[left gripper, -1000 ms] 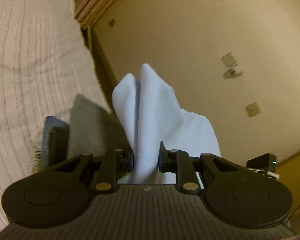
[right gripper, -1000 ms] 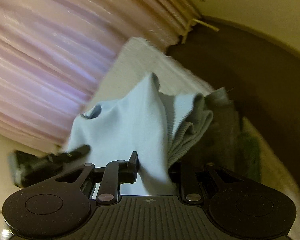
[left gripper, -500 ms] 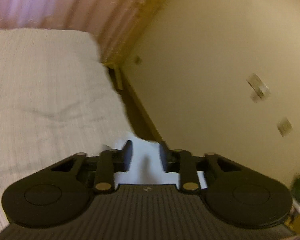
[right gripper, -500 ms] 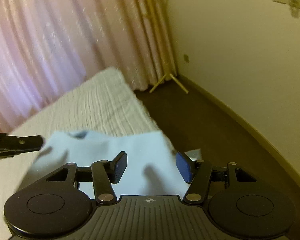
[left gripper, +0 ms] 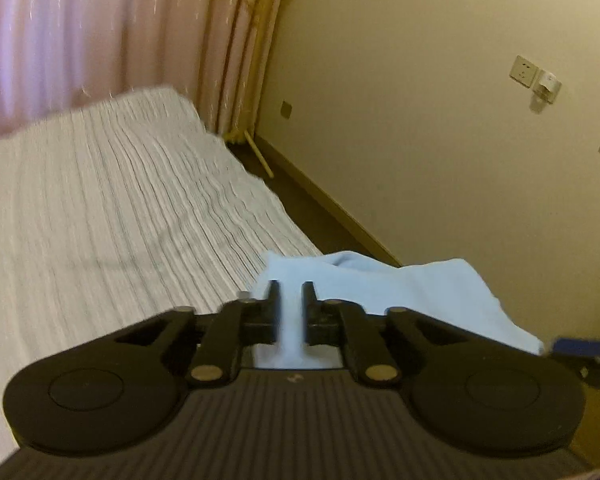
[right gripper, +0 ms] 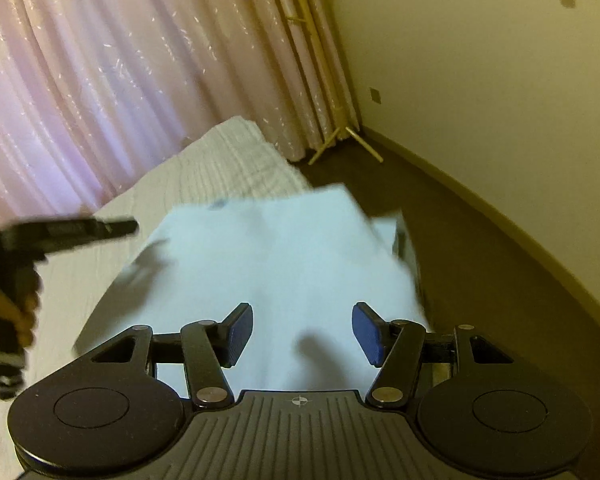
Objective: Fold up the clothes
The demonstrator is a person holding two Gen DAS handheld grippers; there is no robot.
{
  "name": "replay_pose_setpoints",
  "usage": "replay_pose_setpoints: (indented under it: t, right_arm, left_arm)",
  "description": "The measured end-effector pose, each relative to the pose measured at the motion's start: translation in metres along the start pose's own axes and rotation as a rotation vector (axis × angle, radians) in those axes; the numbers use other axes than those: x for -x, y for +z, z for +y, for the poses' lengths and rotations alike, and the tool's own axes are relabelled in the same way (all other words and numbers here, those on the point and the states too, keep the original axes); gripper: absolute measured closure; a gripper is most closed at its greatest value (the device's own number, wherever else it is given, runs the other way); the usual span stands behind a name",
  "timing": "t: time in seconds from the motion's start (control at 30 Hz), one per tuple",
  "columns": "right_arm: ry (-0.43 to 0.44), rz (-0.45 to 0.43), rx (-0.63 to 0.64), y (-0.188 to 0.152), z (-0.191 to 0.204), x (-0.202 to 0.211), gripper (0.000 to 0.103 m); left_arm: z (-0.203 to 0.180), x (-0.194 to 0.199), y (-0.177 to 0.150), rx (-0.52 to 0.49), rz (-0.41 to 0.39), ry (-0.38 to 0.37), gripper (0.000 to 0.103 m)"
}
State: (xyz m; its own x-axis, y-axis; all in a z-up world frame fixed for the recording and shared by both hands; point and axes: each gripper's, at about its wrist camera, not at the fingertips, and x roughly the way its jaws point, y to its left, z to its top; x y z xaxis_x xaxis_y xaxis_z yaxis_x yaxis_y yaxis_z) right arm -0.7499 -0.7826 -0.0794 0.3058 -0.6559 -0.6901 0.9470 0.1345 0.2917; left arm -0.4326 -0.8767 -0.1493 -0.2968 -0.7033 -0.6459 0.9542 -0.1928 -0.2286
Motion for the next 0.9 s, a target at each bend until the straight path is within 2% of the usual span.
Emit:
replay_pose_setpoints:
  t: [0.1,0.2,0.23,0.3,0.37,0.4,0.47,0.6,0.7,0.8,0.9]
  right_arm:
    - [-0.017,0.021,0.006,-0.024,0.010,0.013,0.044]
    - [-0.021,0.054,0.012,-0.034,0.021,0.017,0.044]
    - [-0.022,0.064,0.014,-0.037,0.025,0.018,0.044]
    - [-0.025,0.083,0.018,-0.042,0.033,0.021,0.044]
    - [-0.036,0.081,0.028,-0.046,0.037,0.027,0.043]
    - [-0.046,0.074,0.032,-0.047,0.039,0.031,0.029]
    - [-0.069,0.052,0.036,-0.049,0.046,0.039,0.011]
    - [-0.092,0.009,0.040,-0.050,0.058,0.053,0.011]
    - [-0.107,-0.002,0.014,-0.051,0.063,0.063,0.011]
    - [-0.118,-0.004,-0.007,-0.051,0.069,0.072,0.011]
    - [-0.130,-0.009,-0.021,-0.056,0.074,0.085,0.011]
  left_arm:
    - [-0.015,0.051,-0.010,0.003,-0.009,-0.008,0.093]
    - [-0.035,0.084,-0.036,-0.003,0.007,-0.041,0.092]
    - [-0.040,0.087,-0.045,-0.003,0.025,-0.038,0.091]
    - [-0.044,0.077,-0.063,-0.016,0.098,0.021,0.091]
    - [-0.041,0.069,-0.077,-0.011,0.117,0.063,0.091]
    - [-0.041,0.071,-0.077,-0.004,0.118,0.073,0.091]
    - [-0.046,0.084,-0.075,0.003,0.119,0.087,0.092]
    - [-0.059,0.121,-0.073,-0.001,0.104,0.120,0.084]
    - [-0.068,0.150,-0.076,-0.008,0.099,0.150,0.070]
    - [-0.078,0.177,-0.079,-0.020,0.096,0.178,0.068]
    - [-0.085,0.194,-0.083,-0.039,0.106,0.192,0.062]
